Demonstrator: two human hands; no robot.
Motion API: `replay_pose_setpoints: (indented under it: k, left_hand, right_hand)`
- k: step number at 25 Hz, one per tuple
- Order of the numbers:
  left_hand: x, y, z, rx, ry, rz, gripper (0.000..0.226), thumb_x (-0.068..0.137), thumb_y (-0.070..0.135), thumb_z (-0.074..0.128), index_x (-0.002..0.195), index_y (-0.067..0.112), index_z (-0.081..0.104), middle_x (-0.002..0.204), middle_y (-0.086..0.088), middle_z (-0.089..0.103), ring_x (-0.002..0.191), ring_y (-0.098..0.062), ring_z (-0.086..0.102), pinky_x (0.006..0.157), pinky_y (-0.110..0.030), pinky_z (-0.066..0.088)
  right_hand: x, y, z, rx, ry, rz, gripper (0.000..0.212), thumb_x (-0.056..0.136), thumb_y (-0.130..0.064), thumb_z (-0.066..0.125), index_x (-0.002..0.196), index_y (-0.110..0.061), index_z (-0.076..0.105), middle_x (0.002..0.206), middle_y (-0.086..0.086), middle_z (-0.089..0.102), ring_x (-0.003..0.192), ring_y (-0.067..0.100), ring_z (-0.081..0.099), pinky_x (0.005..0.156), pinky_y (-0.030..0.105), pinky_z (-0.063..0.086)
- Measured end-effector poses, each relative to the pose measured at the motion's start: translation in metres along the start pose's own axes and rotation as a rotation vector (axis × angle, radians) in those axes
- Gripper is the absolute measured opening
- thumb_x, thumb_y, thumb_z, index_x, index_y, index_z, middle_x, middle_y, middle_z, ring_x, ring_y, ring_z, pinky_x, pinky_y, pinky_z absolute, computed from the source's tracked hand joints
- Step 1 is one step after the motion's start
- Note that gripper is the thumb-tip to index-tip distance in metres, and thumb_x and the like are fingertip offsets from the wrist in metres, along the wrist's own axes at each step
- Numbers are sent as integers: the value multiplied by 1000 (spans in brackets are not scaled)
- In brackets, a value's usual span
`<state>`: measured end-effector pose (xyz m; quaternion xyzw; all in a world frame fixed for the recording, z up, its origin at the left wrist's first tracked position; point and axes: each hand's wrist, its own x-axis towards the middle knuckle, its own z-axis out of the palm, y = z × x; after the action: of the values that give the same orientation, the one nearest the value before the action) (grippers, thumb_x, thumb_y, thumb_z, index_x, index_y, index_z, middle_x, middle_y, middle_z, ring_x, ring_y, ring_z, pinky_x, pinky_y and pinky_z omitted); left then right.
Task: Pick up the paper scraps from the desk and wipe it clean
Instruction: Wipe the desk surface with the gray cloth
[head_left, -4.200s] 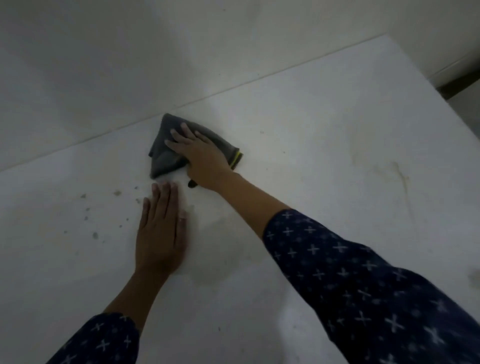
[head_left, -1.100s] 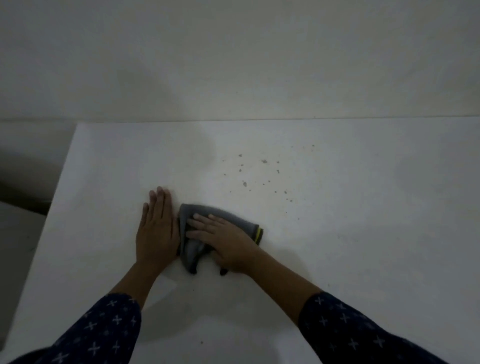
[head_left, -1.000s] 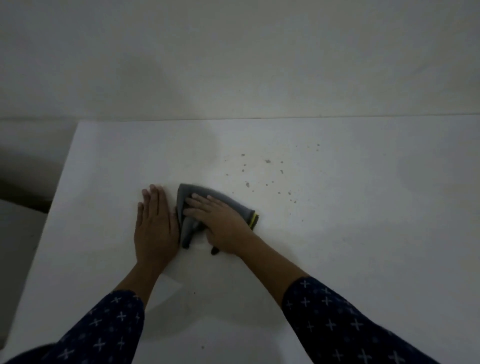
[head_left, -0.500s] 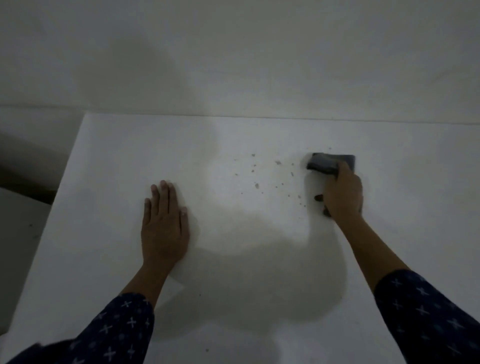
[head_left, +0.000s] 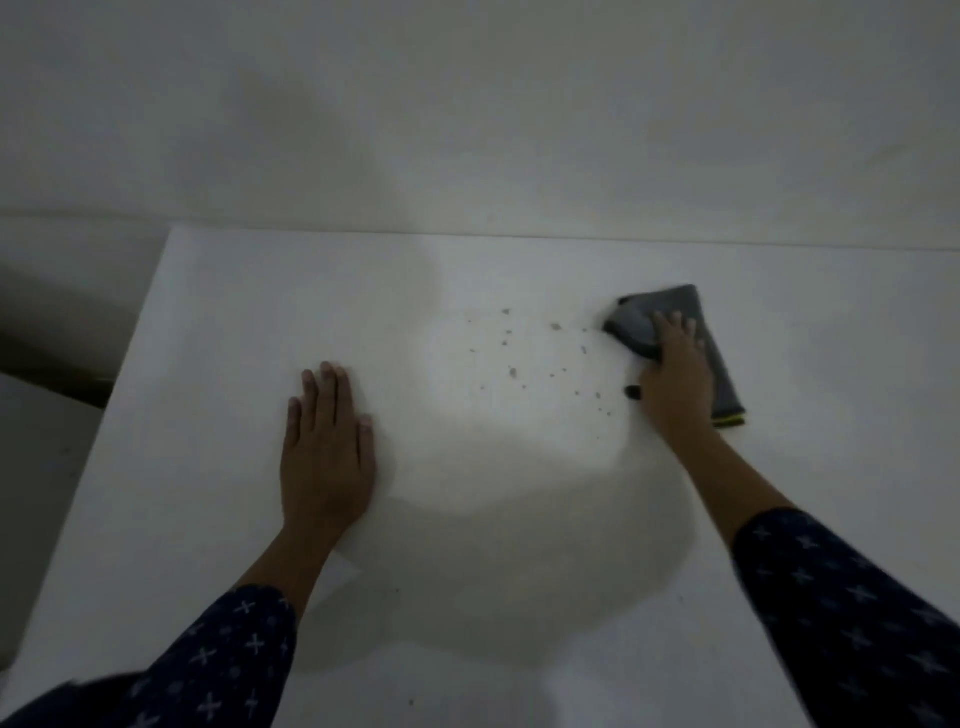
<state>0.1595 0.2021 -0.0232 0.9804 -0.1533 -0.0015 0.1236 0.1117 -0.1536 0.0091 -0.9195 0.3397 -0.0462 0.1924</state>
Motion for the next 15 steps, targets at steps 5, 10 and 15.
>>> replay_pose_setpoints:
  k: [5, 10, 15]
  left_hand:
    - [-9, -6, -2, -46, -11, 18, 64, 94, 38, 8, 147, 4, 11, 156, -13, 13, 145, -22, 5, 118, -35, 4]
    - [-66, -70, -18, -76, 20, 12, 65, 97, 42, 10, 145, -2, 15, 153, -12, 13, 143, -24, 10, 116, -31, 4]
    - [-101, -106, -32, -139, 58, -160, 69, 94, 48, 12, 147, 3, 10, 156, -9, 7, 144, -13, 1, 117, -26, 0]
  right_hand:
    - [-106, -34, 10, 42, -459, -593, 65, 85, -1, 56, 143, -19, 29, 152, 2, 19, 144, 25, 22, 118, 21, 6]
    - [-187, -135, 68, -77, -739, -1246, 71, 81, -1, 47, 147, -14, 24, 157, 4, 9, 145, 17, -4, 116, 25, -15]
    - [-181, -252, 126, -116, -511, -1164, 67, 88, -6, 44, 149, -20, 20, 159, 4, 8, 148, 19, 1, 119, 32, -4]
